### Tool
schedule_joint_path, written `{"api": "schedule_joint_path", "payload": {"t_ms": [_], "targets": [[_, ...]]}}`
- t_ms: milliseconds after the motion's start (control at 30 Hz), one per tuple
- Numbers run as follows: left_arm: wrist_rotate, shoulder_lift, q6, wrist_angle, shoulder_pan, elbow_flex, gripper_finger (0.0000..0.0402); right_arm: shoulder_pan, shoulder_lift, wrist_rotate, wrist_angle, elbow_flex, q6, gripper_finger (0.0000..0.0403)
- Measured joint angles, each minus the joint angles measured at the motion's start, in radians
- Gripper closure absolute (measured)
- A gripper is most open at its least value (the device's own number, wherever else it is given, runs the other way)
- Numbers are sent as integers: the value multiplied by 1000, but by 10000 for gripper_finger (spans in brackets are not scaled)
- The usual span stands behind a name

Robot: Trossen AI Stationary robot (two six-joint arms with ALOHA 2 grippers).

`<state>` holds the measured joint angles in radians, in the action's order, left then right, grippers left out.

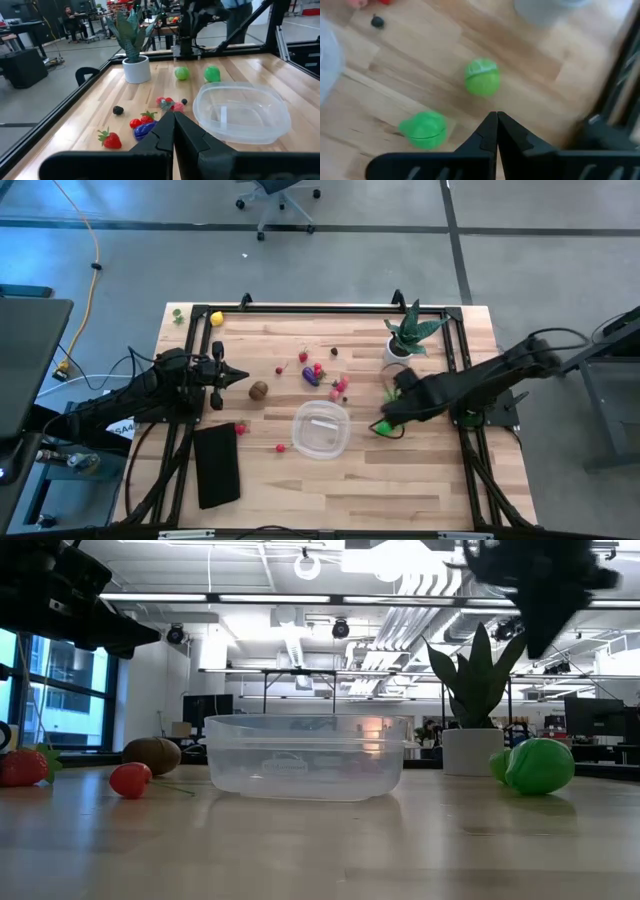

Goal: Pick and placing Produce into tupperware
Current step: Put the green cabbage into the transparent container

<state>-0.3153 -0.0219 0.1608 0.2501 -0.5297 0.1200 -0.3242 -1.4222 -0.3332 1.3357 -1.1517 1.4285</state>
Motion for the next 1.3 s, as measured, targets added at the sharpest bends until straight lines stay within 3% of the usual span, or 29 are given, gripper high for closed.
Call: {"api": "schedule_joint_path", "payload": {"t_ms": [133,267,533,800,1000,1167,1300], "targets": [[0,0,0,0,0,0,401,24,136,110,-200,174,121,402],[0,0,0,0,0,0,401,71,216,212,-271,265,184,402],[19,0,-1,3,0,0,401,144,257,204,-281,301,134,393],[20,0,-1,5,0,0,401,201,257,119,-308,301,95,281],[20,0,-1,7,0,0,401,214,257,38,-314,301,256,206],[20,0,-2,8,0,0,401,208,229,13,-316,301,406,174],[20,0,-2,8,0,0,401,206,157,55,-331,301,457,169]]}}
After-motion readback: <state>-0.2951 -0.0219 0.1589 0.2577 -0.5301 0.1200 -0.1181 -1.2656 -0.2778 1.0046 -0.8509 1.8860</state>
